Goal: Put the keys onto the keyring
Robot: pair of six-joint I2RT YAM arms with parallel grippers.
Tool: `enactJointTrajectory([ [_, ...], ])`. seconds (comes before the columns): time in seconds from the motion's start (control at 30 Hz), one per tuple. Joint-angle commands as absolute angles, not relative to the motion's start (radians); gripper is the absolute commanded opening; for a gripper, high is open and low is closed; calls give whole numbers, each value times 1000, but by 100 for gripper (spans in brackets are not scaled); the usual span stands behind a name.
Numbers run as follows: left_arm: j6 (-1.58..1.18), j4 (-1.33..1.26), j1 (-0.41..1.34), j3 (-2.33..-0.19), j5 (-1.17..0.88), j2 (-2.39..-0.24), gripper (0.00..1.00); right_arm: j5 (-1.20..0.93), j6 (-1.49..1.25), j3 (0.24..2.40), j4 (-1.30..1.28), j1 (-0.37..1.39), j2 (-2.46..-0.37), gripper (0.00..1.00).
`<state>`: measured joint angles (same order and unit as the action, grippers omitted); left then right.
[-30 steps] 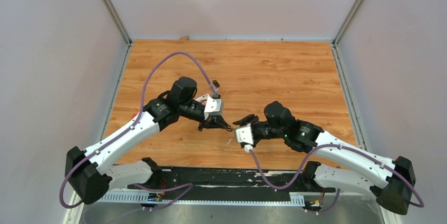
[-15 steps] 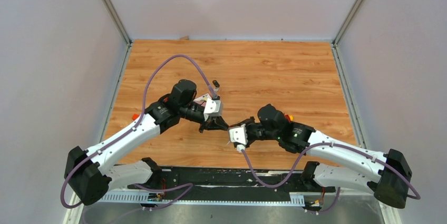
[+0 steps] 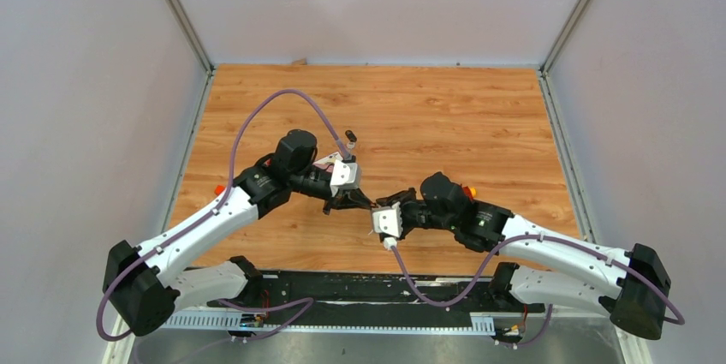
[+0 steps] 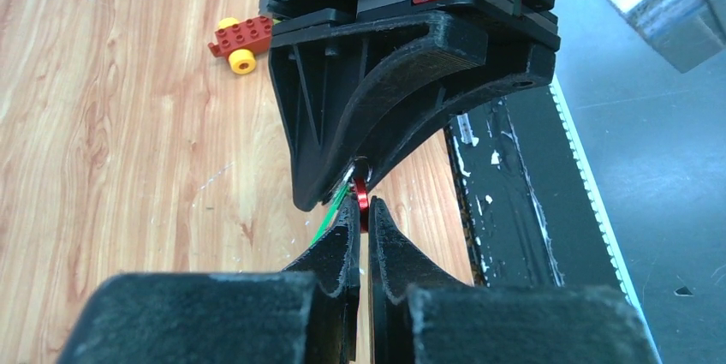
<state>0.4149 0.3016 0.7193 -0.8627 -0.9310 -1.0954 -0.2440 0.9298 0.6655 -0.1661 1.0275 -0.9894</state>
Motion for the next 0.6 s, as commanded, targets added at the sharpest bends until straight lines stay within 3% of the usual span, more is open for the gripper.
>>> enactJointTrajectory([
  [0.0, 416, 321, 722, -866, -948, -1061, 0, -154, 971, 656, -148, 1022, -967, 27],
  [0.23, 433, 364, 721, -891, -893, -1065, 0, -156, 960, 657, -149, 997, -932, 40],
  [0.57, 475, 377, 721, -890, -930, -1062, 0, -296, 946, 699, -247, 994, -911, 42],
])
